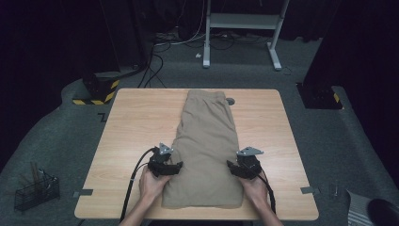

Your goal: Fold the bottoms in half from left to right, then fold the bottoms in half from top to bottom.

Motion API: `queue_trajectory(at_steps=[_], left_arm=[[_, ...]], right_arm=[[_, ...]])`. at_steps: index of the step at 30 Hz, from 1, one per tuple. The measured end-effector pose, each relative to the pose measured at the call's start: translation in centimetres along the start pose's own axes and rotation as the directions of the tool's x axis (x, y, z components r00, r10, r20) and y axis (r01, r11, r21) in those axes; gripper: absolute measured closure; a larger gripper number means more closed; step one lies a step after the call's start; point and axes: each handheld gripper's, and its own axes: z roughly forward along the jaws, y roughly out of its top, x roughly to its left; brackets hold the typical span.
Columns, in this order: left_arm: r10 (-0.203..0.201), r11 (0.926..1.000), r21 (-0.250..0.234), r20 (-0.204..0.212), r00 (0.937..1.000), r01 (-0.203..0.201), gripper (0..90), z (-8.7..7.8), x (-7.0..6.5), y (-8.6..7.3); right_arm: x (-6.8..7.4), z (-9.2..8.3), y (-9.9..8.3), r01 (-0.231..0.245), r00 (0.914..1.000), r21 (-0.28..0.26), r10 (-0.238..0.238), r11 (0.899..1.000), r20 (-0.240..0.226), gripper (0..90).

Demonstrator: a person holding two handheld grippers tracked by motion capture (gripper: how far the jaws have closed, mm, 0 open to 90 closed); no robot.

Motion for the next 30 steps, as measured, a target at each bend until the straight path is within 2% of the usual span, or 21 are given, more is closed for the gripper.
queue_trajectory(at_steps=[4,6,8,10,13,17,20,22,24,26,28,30], left_arm=[[0.000,1.0000,-0.004,-0.022,0.9997,0.000,32.5,0.7,0.0,0.6],[-0.013,0.9998,-0.014,-0.029,0.9995,0.013,31.5,1.0,0.1,0.8],[-0.011,0.9999,-0.006,-0.034,0.9994,0.010,31.1,1.3,0.1,1.2],[-0.014,0.9999,-0.008,-0.033,0.9994,0.014,30.9,1.6,0.3,1.6],[-0.018,0.9994,-0.030,-0.040,0.9990,0.017,30.7,2.2,0.7,1.9],[-0.020,0.9997,-0.018,-0.044,0.9988,0.020,30.4,2.7,1.1,2.6],[-0.045,0.9990,-0.004,-0.025,0.9987,0.045,30.7,2.6,1.3,2.8],[-0.046,0.9988,-0.013,-0.013,0.9988,0.046,29.9,2.0,1.3,2.6],[-0.060,0.9972,-0.043,0.018,0.9980,0.061,30.5,1.0,1.2,2.0],[-0.076,0.9956,-0.053,0.042,0.9963,0.078,31.1,0.4,1.0,1.3],[-0.069,0.9966,-0.043,0.038,0.9969,0.070,31.4,0.4,0.7,0.8],[-0.057,0.9973,-0.044,0.020,0.9982,0.058,31.3,0.8,0.8,0.5]], right_arm=[[-0.6,0.5,0.3,0.014,0.9997,0.000,-0.014,1.000,0.022,45.5],[-1.3,1.0,0.8,0.000,0.9997,0.005,0.000,1.000,0.024,44.8],[-1.7,1.3,1.3,-0.007,0.9996,0.014,0.007,1.000,0.029,44.1],[-2.1,1.7,1.7,0.001,0.9996,0.019,-0.002,1.000,0.027,43.3],[-2.9,2.2,2.1,-0.019,0.9996,0.011,0.019,1.000,0.023,42.0],[-3.4,2.6,2.4,-0.018,0.9996,0.012,0.018,1.000,0.022,41.0],[-3.9,2.8,2.8,-0.025,0.9995,0.019,0.024,1.000,0.022,40.1],[-4.1,2.5,2.7,-0.051,0.9987,0.019,0.051,0.999,0.011,38.1],[-4.0,1.8,2.4,-0.066,0.9978,-0.006,0.066,0.998,-0.003,38.2],[-3.7,0.9,1.7,-0.076,0.9970,-0.035,0.076,0.996,-0.016,38.8],[-3.2,0.3,1.1,-0.081,0.9962,-0.036,0.080,0.996,-0.035,38.7],[-2.5,0.2,0.6,-0.062,0.9979,-0.018,0.062,0.998,-0.020,39.0]])
